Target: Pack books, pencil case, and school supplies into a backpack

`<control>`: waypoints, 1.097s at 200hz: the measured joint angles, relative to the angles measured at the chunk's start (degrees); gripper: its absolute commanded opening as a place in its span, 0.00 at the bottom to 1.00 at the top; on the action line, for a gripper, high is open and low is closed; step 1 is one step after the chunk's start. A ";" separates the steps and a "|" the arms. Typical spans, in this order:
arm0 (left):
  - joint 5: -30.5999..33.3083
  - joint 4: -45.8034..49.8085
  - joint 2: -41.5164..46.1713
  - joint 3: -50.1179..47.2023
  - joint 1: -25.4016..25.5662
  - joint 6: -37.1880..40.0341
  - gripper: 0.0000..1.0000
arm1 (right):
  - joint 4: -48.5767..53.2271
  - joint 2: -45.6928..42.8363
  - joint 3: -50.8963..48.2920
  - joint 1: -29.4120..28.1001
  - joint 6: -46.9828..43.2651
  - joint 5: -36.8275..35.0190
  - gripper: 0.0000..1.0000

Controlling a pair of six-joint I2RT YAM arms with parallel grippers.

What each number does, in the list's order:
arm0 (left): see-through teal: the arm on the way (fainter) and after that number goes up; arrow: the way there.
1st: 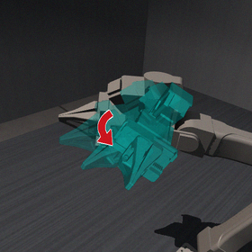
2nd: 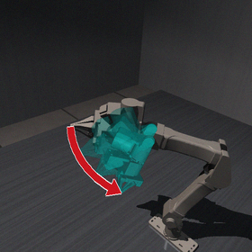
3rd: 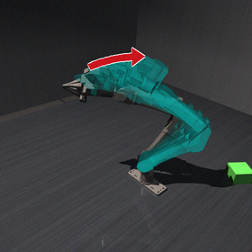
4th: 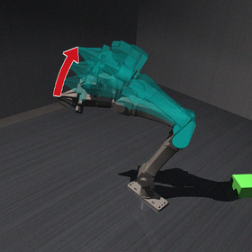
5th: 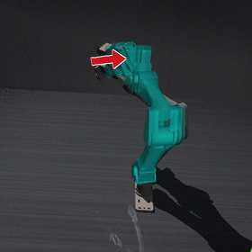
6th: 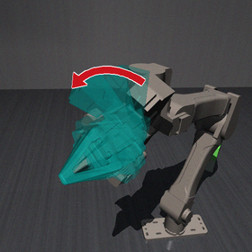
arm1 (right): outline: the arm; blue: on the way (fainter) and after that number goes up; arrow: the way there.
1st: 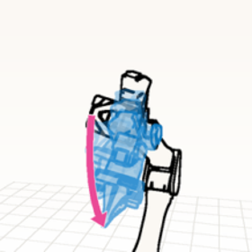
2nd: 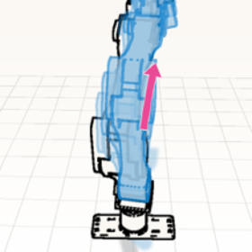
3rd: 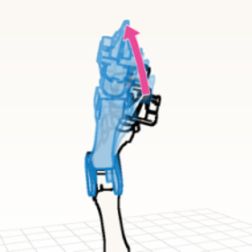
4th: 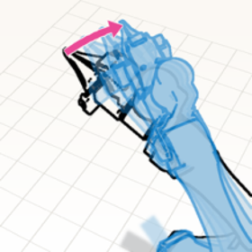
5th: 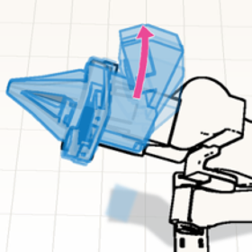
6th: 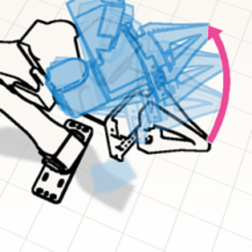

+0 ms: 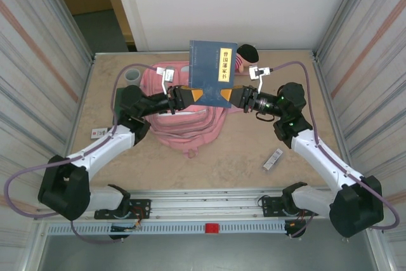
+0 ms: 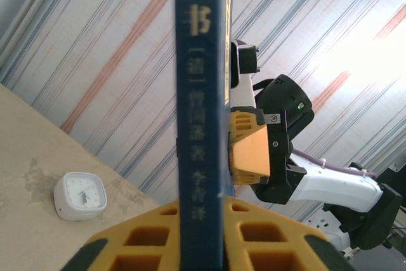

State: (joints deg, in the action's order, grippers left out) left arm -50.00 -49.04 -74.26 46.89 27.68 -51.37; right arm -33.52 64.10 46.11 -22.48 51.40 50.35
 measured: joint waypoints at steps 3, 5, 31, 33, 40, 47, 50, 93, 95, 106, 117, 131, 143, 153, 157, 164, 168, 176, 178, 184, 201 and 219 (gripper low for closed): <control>0.09 0.79 0.13 0.04 0.00 0.70 0.45 | 0.46 -0.07 0.00 0.02 -0.57 -0.07 0.05; 0.11 1.36 0.33 0.09 0.00 1.42 0.49 | 1.03 -0.15 0.00 0.04 -1.01 -0.15 0.05; 1.68 13.60 3.69 0.79 -1.09 9.57 0.72 | 11.19 -2.45 0.22 0.09 -9.94 -2.29 0.00; 1.88 14.80 4.07 0.94 -1.16 10.19 0.73 | 12.33 -2.73 0.33 0.09 -10.99 -2.64 0.00; 2.51 19.63 5.44 1.68 -1.42 13.88 0.75 | 16.57 -3.61 0.94 0.00 -14.67 -3.67 0.00; 3.15 25.59 6.95 2.93 -1.51 18.12 0.76 | 22.32 -4.37 2.29 -0.17 -19.28 -5.44 0.00; 3.43 27.69 7.54 3.50 -1.64 20.15 0.77 | 24.28 -4.59 2.93 -0.28 -21.16 -5.99 0.00; 7.21 56.68 16.85 12.00 -1.70 52.65 0.82 | 52.17 -4.72 13.07 -5.07 -51.95 -17.81 0.00; 7.41 57.55 17.31 12.09 -1.70 53.92 0.82 | 53.24 -4.63 13.38 -5.40 -53.22 -18.25 0.00; 8.37 61.75 19.45 12.15 -1.70 60.70 0.84 | 58.58 -3.78 14.75 -7.23 -60.85 -20.94 0.00; 9.33 65.64 20.90 12.13 -1.70 66.55 0.84 | 62.77 -2.71 15.43 -9.14 -67.17 -23.80 0.00; 10.62 69.02 21.49 12.13 -1.70 71.91 0.86 | 66.99 -1.20 15.61 -11.58 -73.94 -27.28 0.00; 11.58 71.67 21.16 12.13 -1.70 75.60 0.87 | 70.10 0.13 15.61 -13.46 -79.03 -29.59 0.00; 12.22 73.44 20.37 12.13 -1.70 77.83 0.87 | 71.89 1.07 15.61 -14.67 -82.51 -30.80 0.00; 12.37 74.14 19.96 12.13 -1.70 78.66 0.87 | 72.41 1.38 15.61 -15.08 -83.82 -31.06 0.00; 12.61 75.01 19.19 12.13 -1.70 79.76 0.86 | 73.16 1.79 15.61 -15.61 -85.61 -31.08 0.00; 12.66 75.54 18.64 12.13 -1.70 80.32 0.86 | 73.57 1.99 15.61 -15.87 -86.71 -31.04 0.00; 12.66 76.37 17.66 12.11 -1.70 81.40 0.86 | 73.92 2.25 15.63 -16.15 -88.19 -30.73 0.00; 12.66 76.54 17.40 12.07 -1.70 81.66 0.86 | 73.96 2.29 15.63 -16.15 -88.54 -30.60 0.00; 12.63 76.85 16.81 11.93 -1.70 82.29 0.86 | 74.01 2.43 15.63 -16.17 -89.53 -30.12 0.00; 12.50 77.68 15.72 11.15 -1.70 83.67 0.82 | 73.88 2.60 15.96 -16.17 -91.03 -28.70 0.00; 11.89 77.72 15.43 10.01 -1.70 84.48 0.77 | 72.89 2.67 16.09 -16.06 -91.32 -26.97 0.00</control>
State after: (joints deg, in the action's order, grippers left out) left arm -38.11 28.69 -58.83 56.90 25.98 33.10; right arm 39.38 66.76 62.19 -38.54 -39.92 23.38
